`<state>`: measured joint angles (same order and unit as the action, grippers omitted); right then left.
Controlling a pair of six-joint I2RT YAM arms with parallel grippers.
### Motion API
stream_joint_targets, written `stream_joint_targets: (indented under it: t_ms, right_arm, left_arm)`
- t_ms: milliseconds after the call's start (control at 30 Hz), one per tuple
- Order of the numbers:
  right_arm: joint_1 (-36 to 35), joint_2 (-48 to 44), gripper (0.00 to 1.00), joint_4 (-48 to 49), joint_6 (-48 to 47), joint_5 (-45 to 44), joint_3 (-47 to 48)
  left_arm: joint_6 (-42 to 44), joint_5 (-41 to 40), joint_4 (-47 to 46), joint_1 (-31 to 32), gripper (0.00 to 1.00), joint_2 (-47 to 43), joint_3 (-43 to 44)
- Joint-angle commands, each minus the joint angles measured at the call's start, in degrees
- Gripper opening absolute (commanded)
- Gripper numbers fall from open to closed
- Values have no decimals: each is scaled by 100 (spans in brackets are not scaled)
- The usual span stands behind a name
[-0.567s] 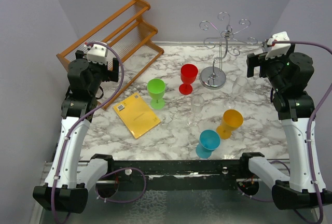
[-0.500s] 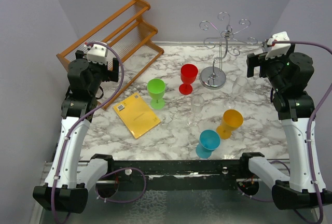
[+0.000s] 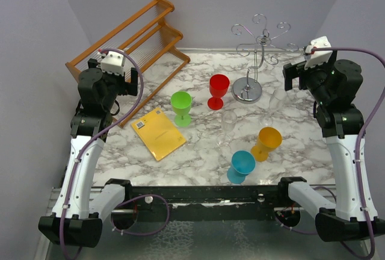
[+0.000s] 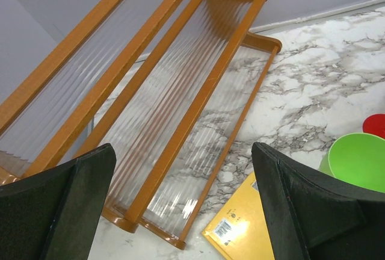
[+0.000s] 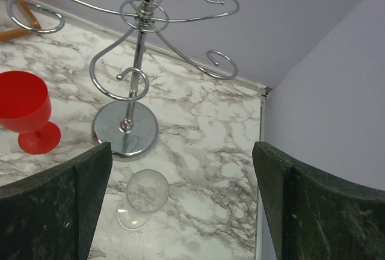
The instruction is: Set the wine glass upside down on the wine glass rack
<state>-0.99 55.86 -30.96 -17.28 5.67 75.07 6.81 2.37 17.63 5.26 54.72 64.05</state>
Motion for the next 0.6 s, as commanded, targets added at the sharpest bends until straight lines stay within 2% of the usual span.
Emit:
stream_joint_targets:
  t_ms: [0, 567]
  right_arm:
    - [38, 214, 100, -69, -223, 1001, 408]
    - [-1, 2162, 100, 1091, 629, 1748, 1740]
  left_arm:
    - [-27, 370, -31, -33, 99, 36, 214]
    - [-8, 1172, 60, -38, 99, 669, 644]
